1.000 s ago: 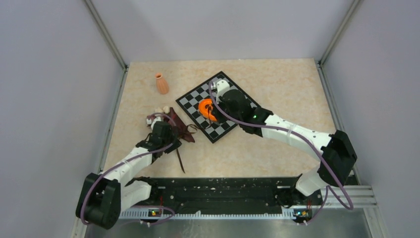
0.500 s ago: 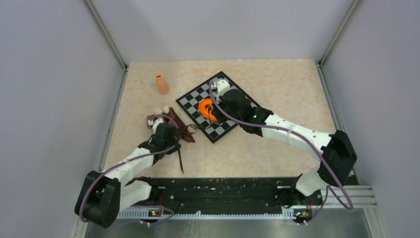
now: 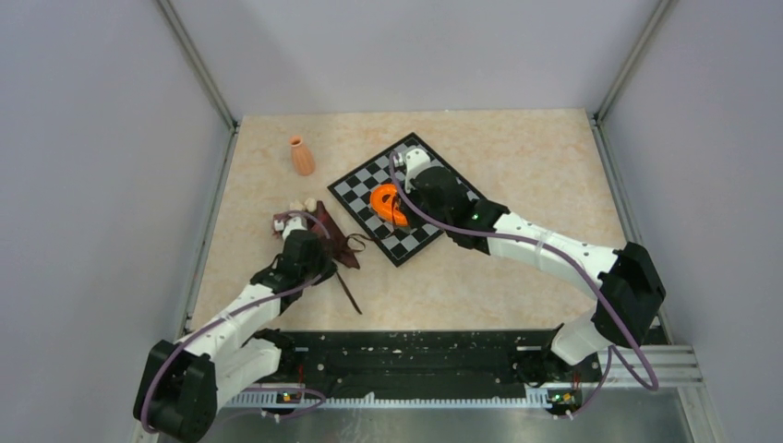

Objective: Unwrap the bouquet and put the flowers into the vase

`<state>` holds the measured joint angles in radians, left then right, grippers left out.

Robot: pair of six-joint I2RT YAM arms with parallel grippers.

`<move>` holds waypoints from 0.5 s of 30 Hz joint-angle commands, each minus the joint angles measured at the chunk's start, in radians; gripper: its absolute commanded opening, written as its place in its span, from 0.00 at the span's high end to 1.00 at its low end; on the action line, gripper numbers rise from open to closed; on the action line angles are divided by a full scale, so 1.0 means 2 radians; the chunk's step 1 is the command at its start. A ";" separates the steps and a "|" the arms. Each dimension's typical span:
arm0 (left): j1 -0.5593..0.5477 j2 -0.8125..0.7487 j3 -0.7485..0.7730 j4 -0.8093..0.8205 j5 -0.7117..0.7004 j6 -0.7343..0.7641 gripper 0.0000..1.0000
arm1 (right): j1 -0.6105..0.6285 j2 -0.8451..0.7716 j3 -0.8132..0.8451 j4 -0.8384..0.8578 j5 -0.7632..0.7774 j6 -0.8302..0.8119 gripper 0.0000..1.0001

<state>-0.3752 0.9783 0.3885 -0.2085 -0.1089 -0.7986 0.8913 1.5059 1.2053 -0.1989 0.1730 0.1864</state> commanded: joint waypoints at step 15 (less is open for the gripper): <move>-0.001 -0.012 0.052 -0.105 -0.034 -0.020 1.00 | -0.020 0.003 0.033 -0.042 0.153 -0.005 1.00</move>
<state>-0.3756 0.9516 0.4511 -0.3771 -0.1398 -0.8307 0.8803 1.5070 1.2335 -0.2665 0.3866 0.1596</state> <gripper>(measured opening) 0.010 0.009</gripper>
